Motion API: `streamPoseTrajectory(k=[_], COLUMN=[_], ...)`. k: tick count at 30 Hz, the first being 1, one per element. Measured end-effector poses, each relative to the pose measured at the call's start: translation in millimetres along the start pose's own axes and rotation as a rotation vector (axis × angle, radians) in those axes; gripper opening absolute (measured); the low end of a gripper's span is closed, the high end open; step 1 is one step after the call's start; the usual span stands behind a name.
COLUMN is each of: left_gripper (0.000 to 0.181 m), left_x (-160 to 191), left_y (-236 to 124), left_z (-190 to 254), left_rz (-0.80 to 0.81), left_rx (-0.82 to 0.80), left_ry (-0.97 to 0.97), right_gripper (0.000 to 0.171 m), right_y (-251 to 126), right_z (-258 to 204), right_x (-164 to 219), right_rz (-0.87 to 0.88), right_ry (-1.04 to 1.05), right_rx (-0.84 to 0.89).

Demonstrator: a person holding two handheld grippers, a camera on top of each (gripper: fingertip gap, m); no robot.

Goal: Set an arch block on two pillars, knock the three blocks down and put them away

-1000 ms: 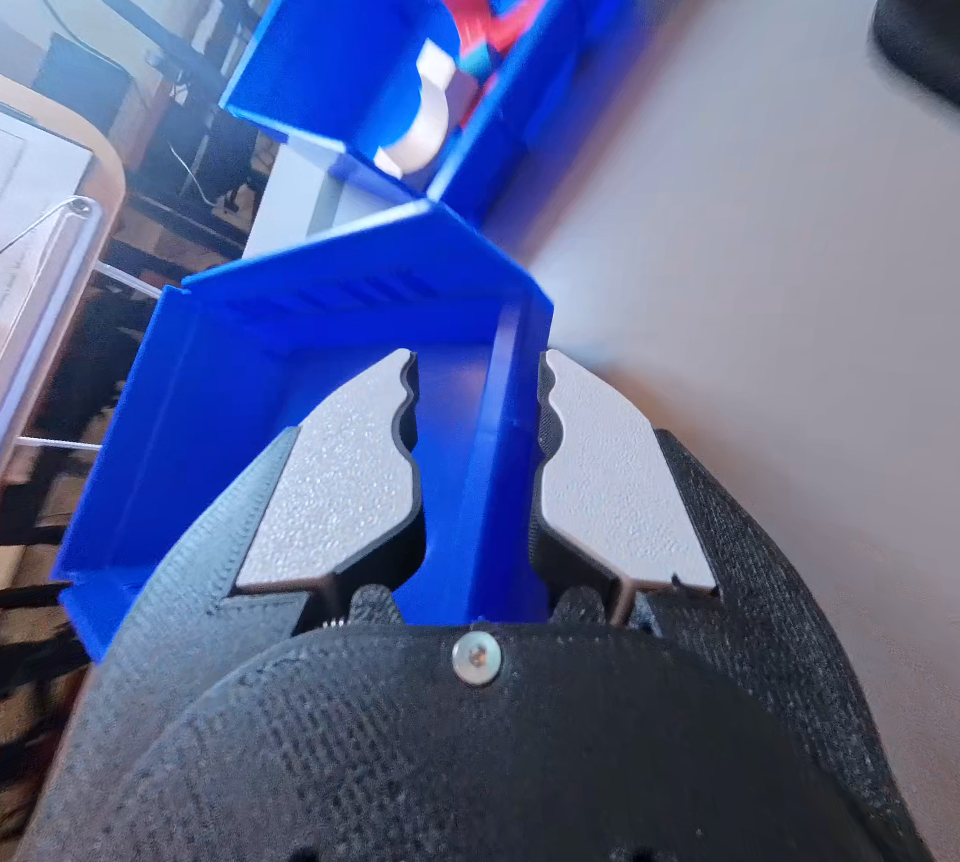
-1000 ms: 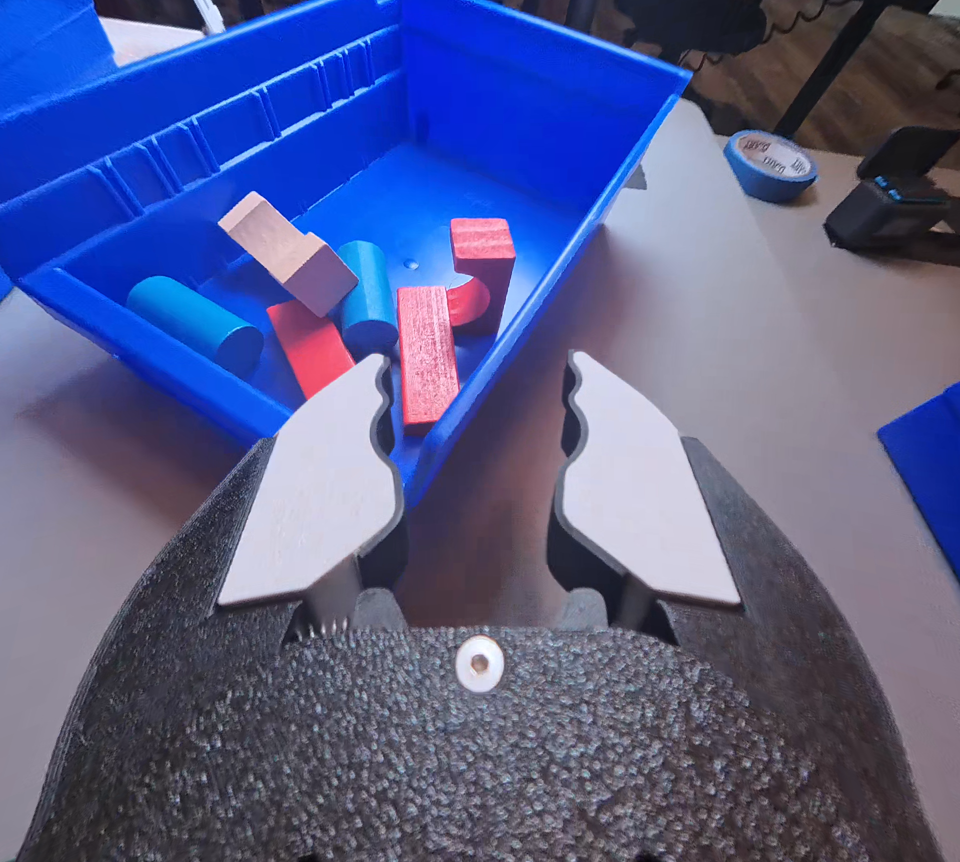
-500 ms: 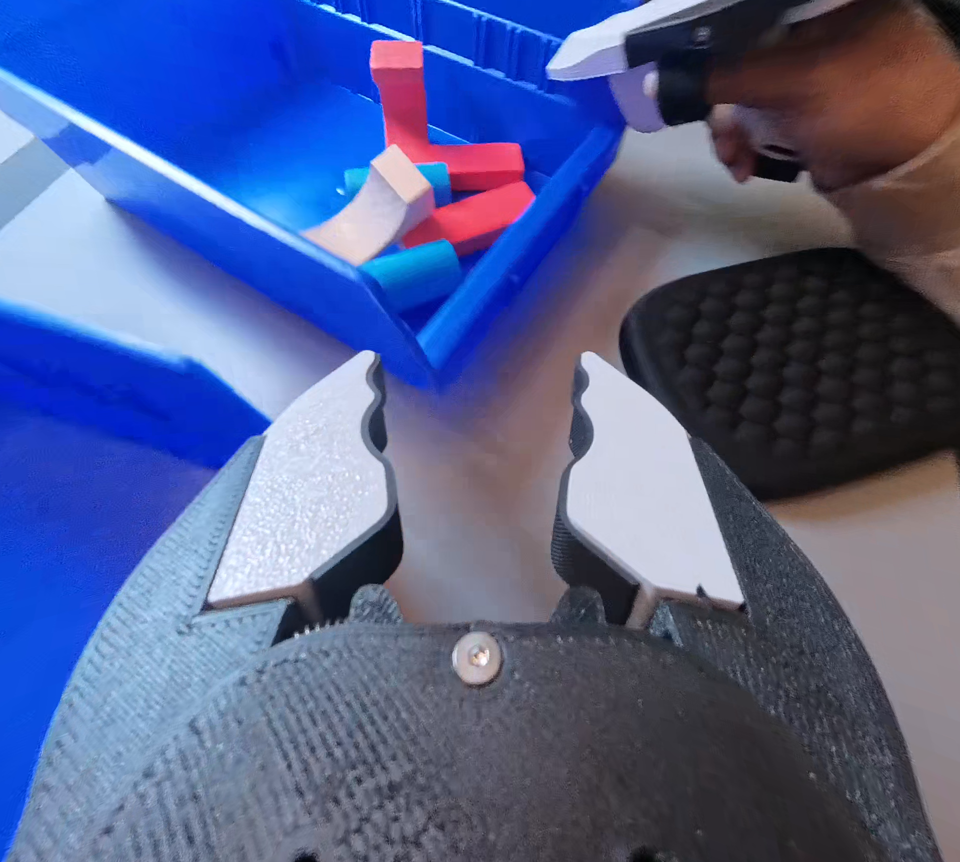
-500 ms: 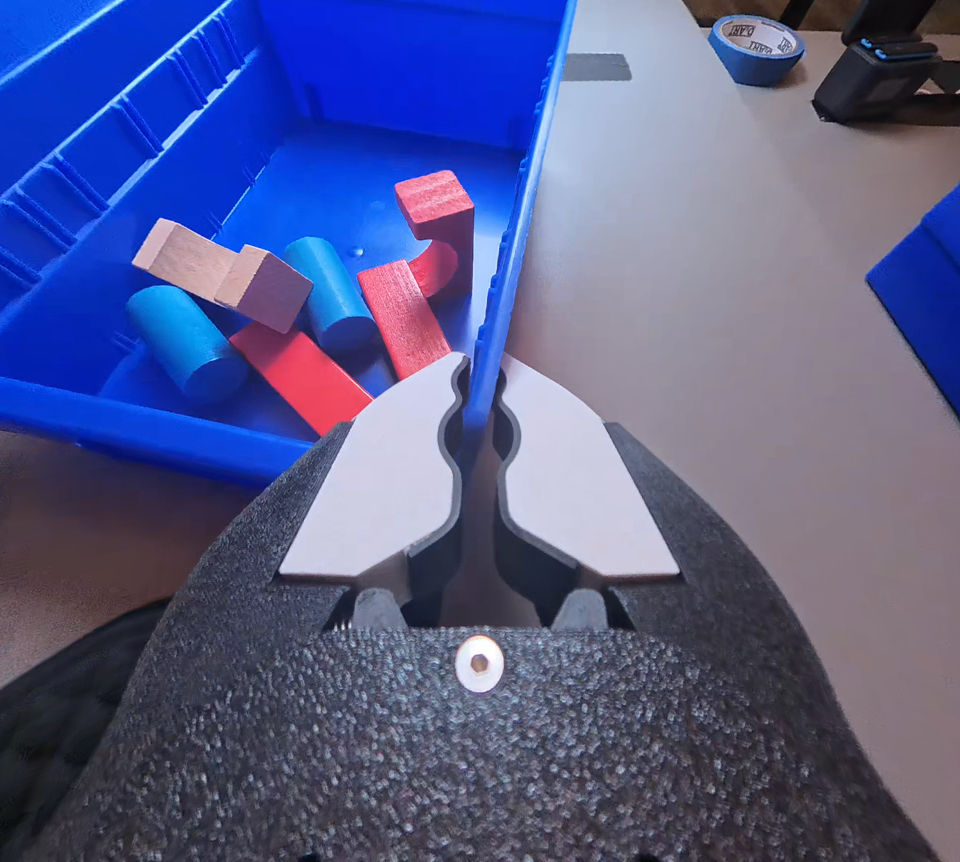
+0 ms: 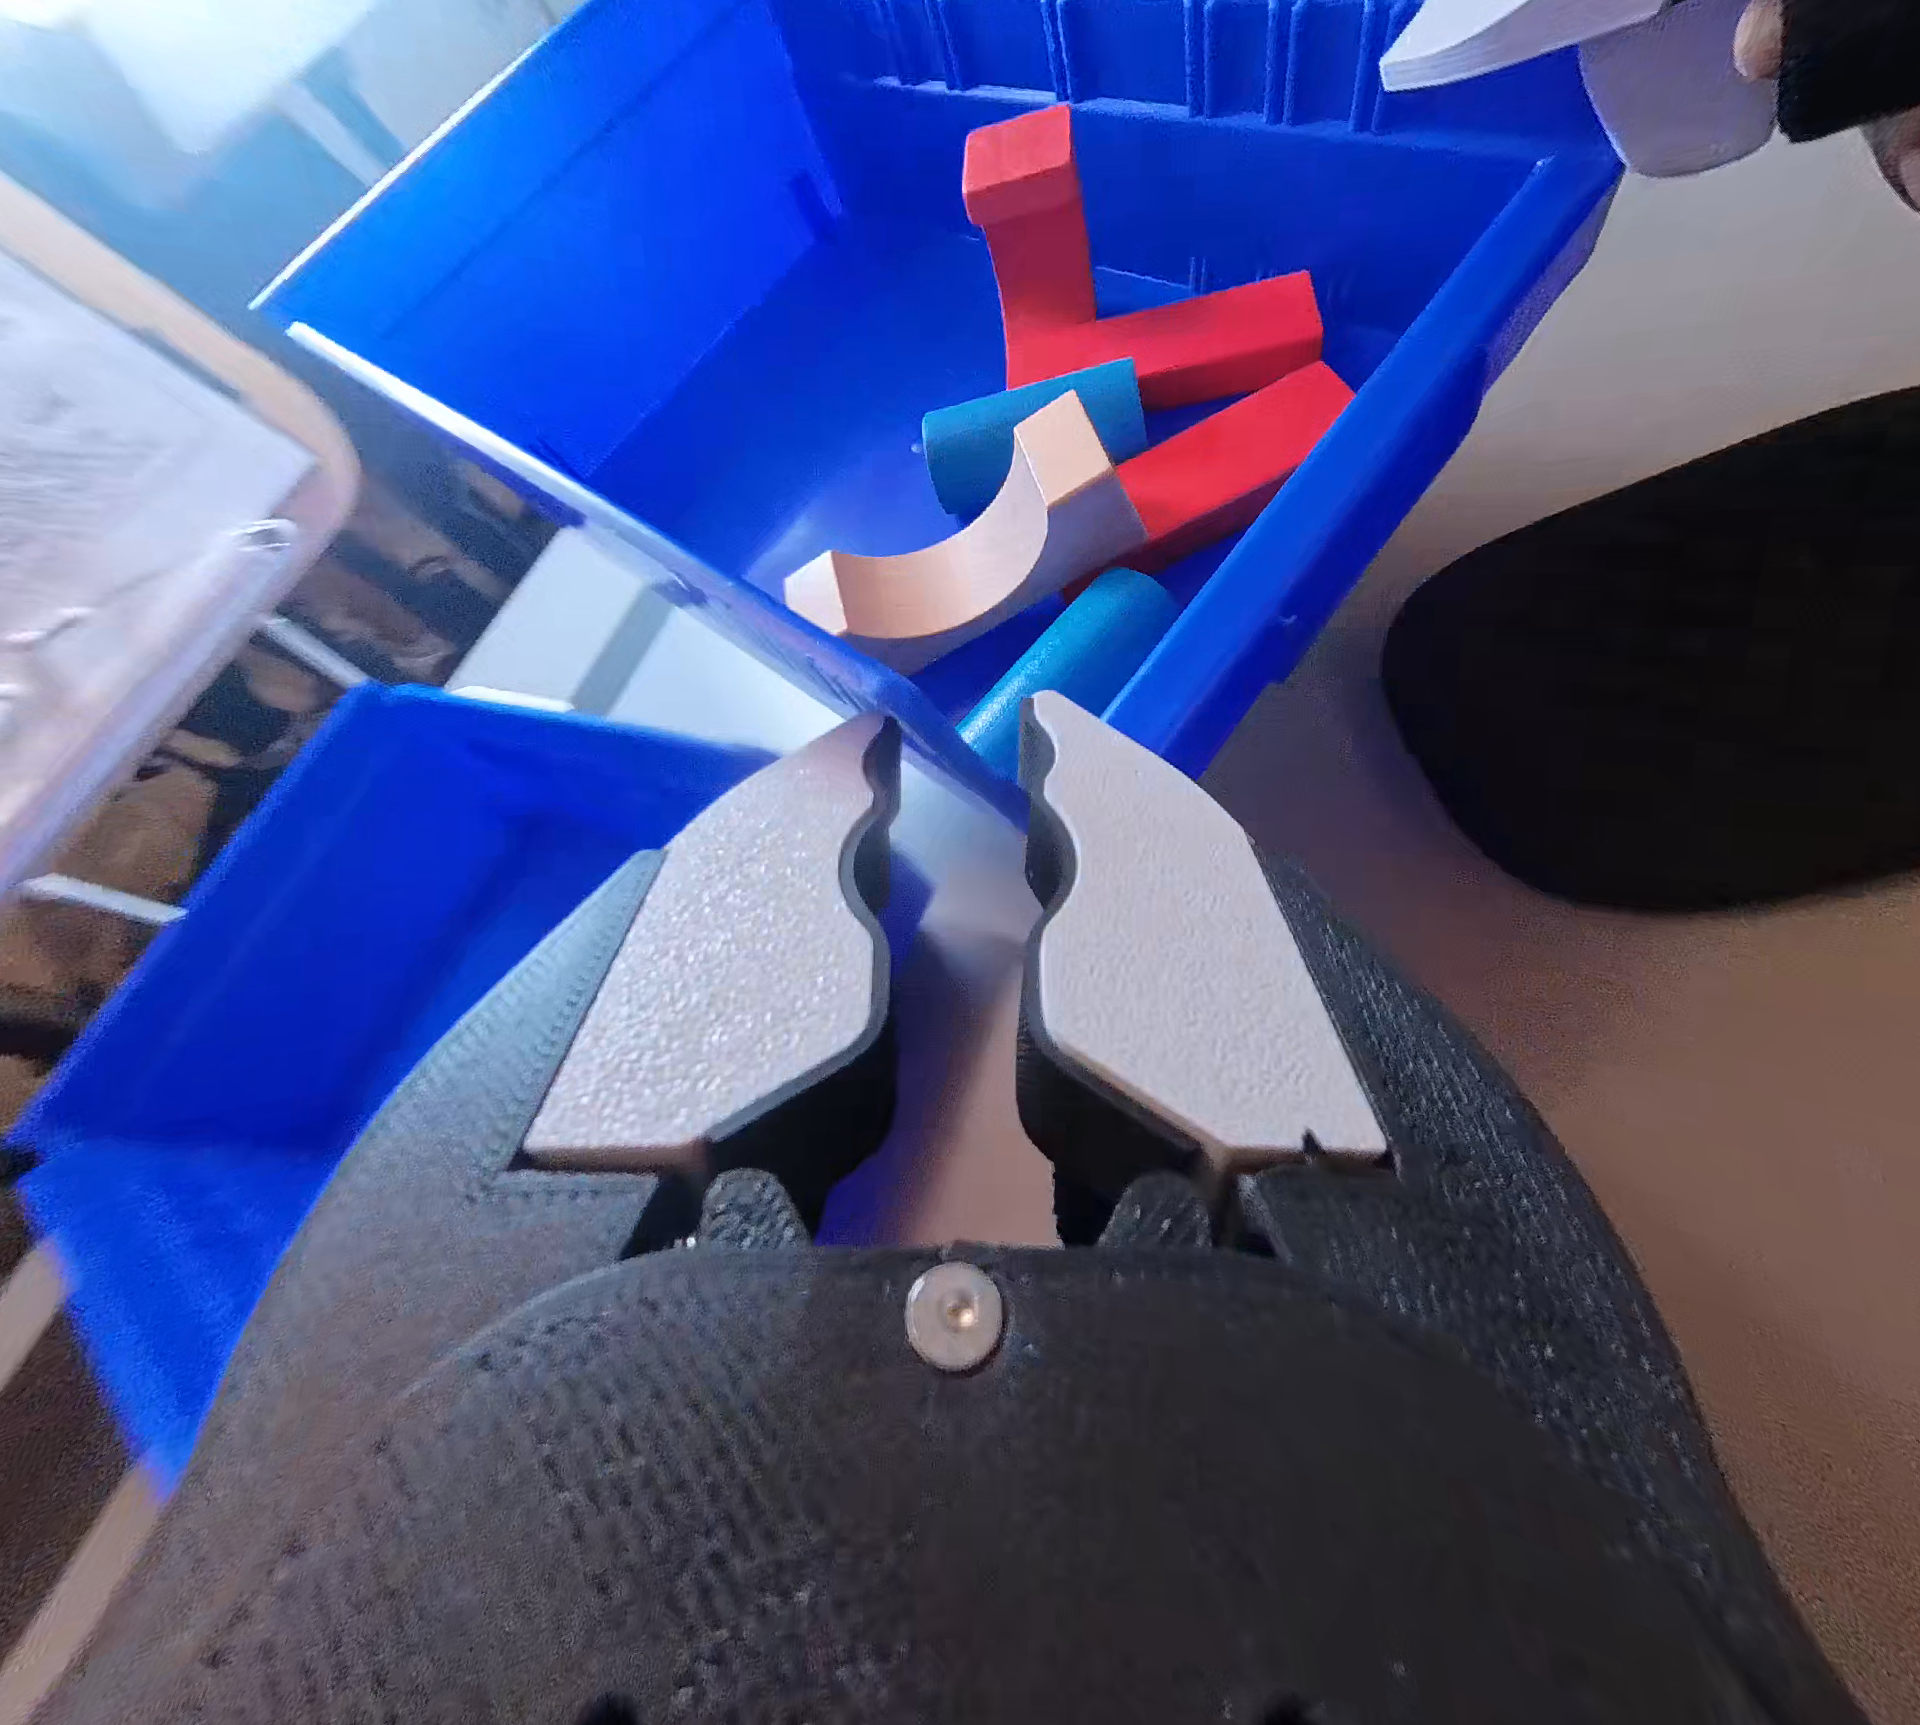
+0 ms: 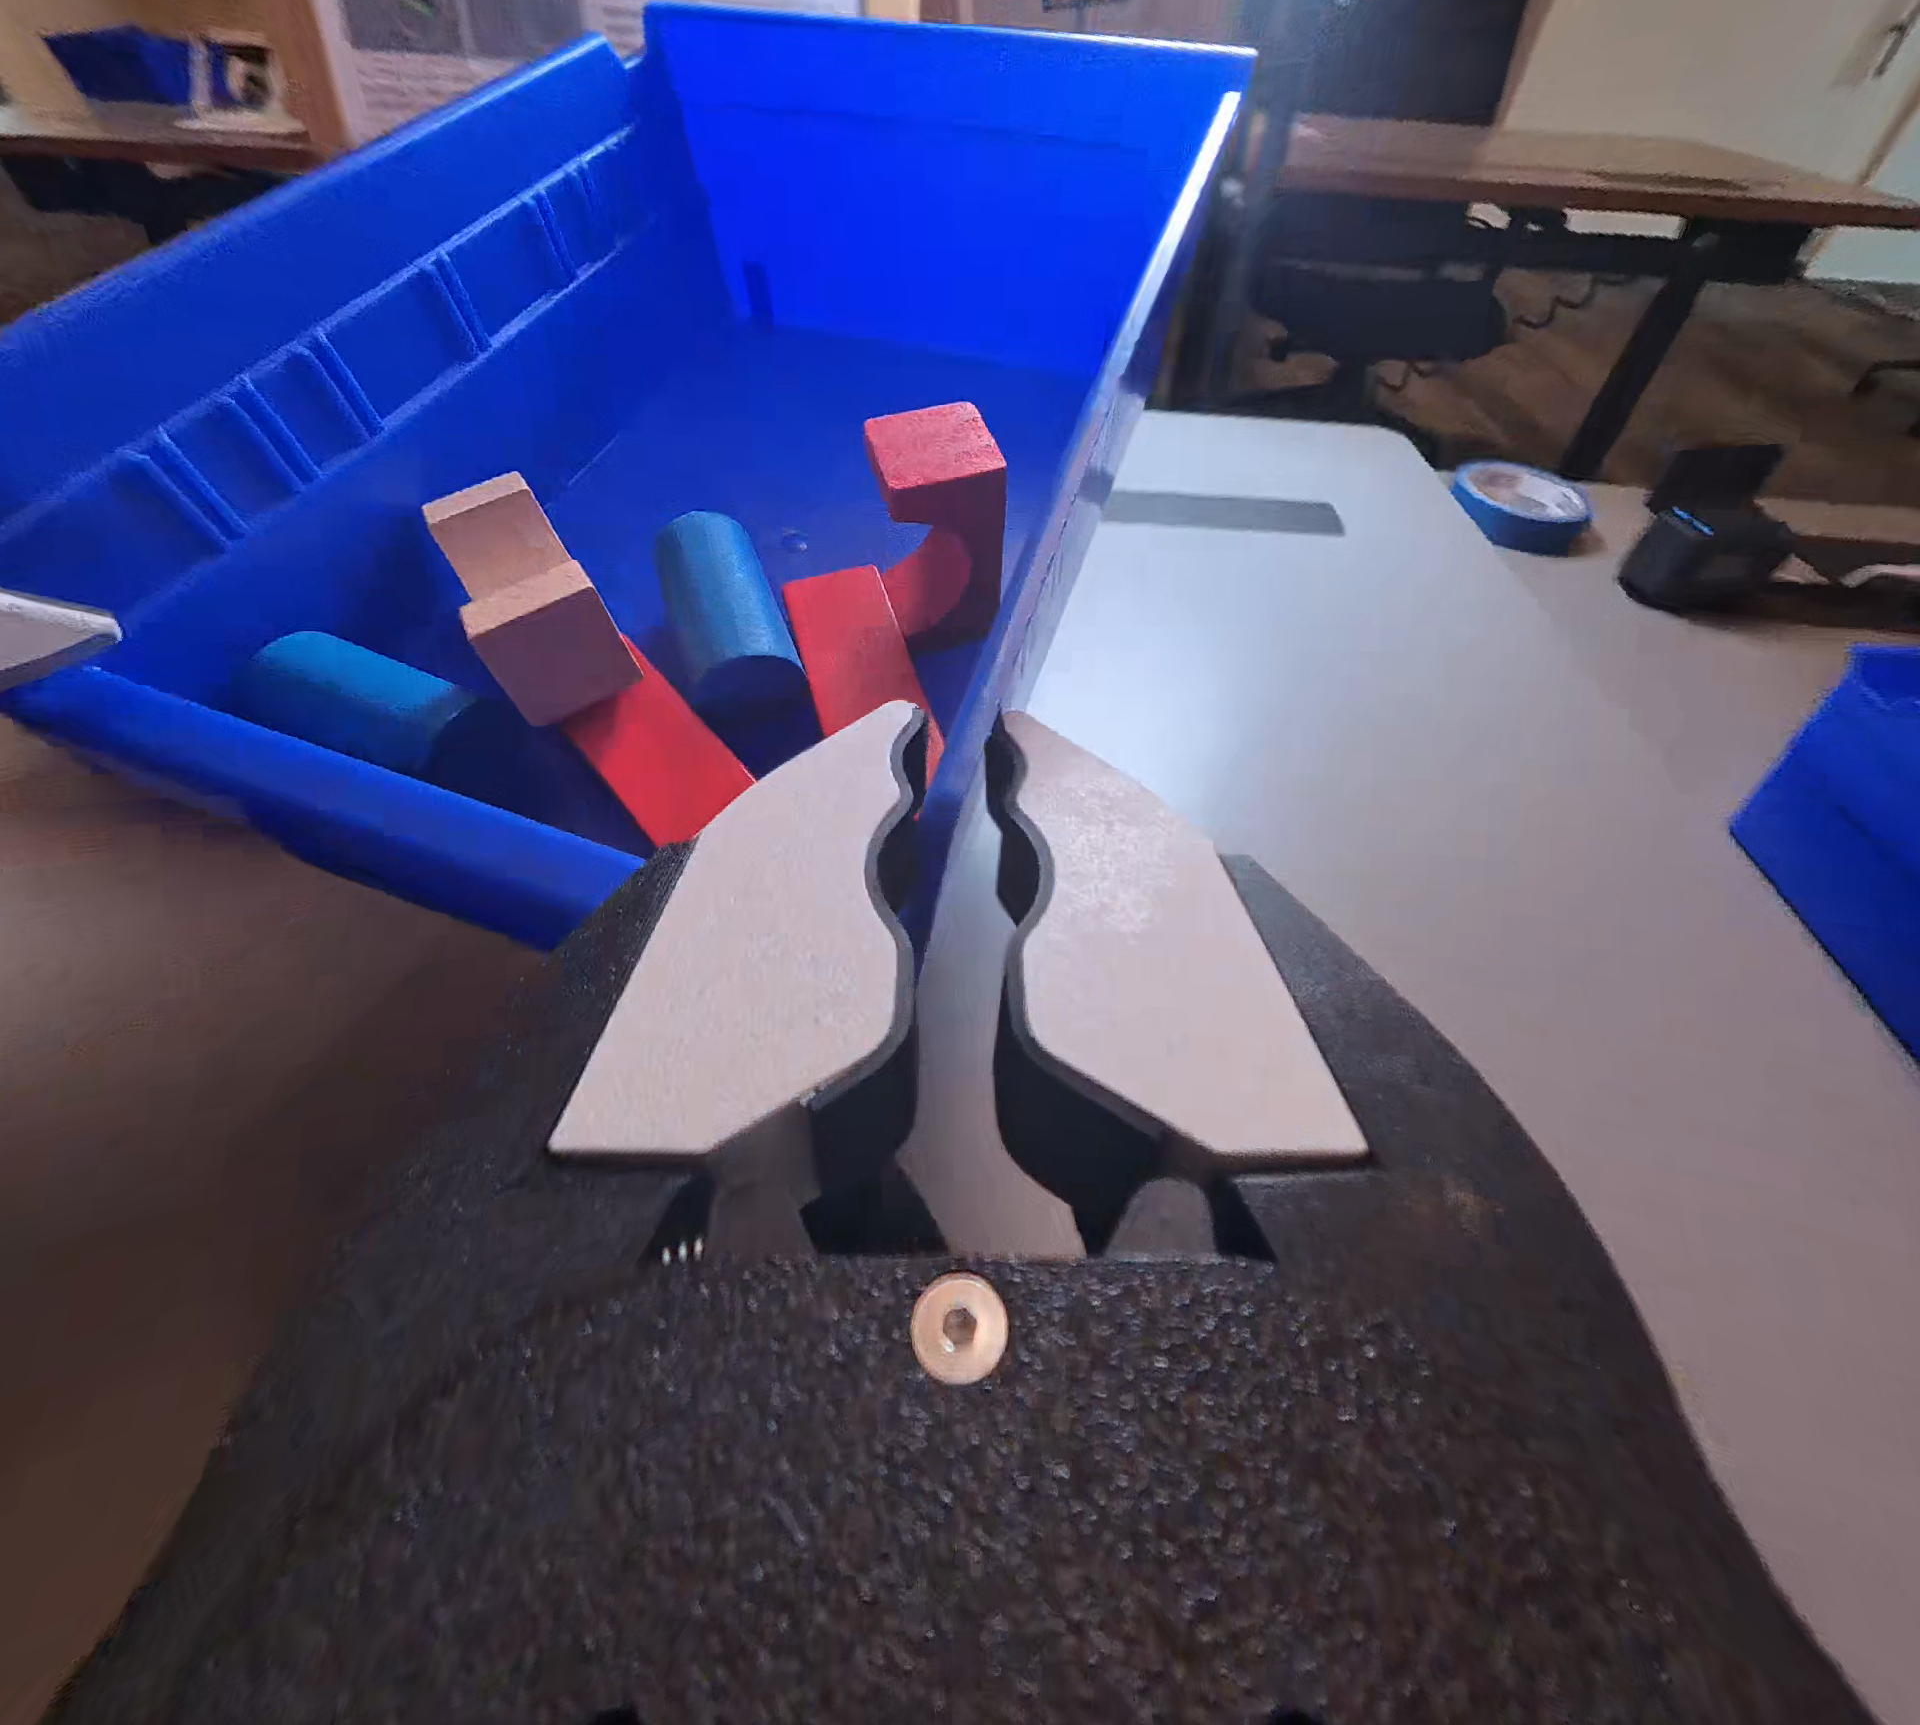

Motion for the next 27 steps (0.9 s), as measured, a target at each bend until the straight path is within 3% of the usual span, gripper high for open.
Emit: streamPoseTrajectory(k=[4, 8, 11, 15, 19, 25, 27], left_gripper=[0.023, 0.023, 0.022, 0.021, 0.019, 0.017, 0.016], left_x=[-7, 14, 42, 82, 129, 223, 255], left_y=[-84, -177, -241, -310, -339, -335, -328], left_z=[-39, -83, -111, -138, -159, -174, -179], left_rz=[0.007, -0.02, -0.051, -0.073, -0.111, -0.234, -0.27], left_rx=[-0.197, -0.432, -0.581, -0.731, -0.821, -0.829, -0.819], left_ry=[0.043, 0.005, -0.059, -0.161, -0.246, -0.419, -0.494], right_gripper=[0.012, 0.012, 0.014, 0.013, 0.012, 0.013, 0.023], right_y=[18, 47, 67, 89, 115, 150, 156], right_z=[-70, -171, -252, -347, -409, -458, -464], right_x=[-58, -101, -118, -113, -89, -39, -36], right_rz=[0.081, 0.099, 0.076, -0.005, -0.063, -0.156, -0.116], right_ry=[-0.005, -0.06, -0.071, -0.031, -0.024, -0.088, -0.19], right_rx=[-0.226, -0.454, -0.627, -0.812, -0.86, -0.841, -0.79])
Point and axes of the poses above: each gripper's, where its closed fingertips meet, y out along the fingers, x out of its underside, z = x × y across the jaws, the point moved 1 cm from there along -y, back along the fingers, and after that the axes turned 7 degrees about -y, right-handed, at the moved point
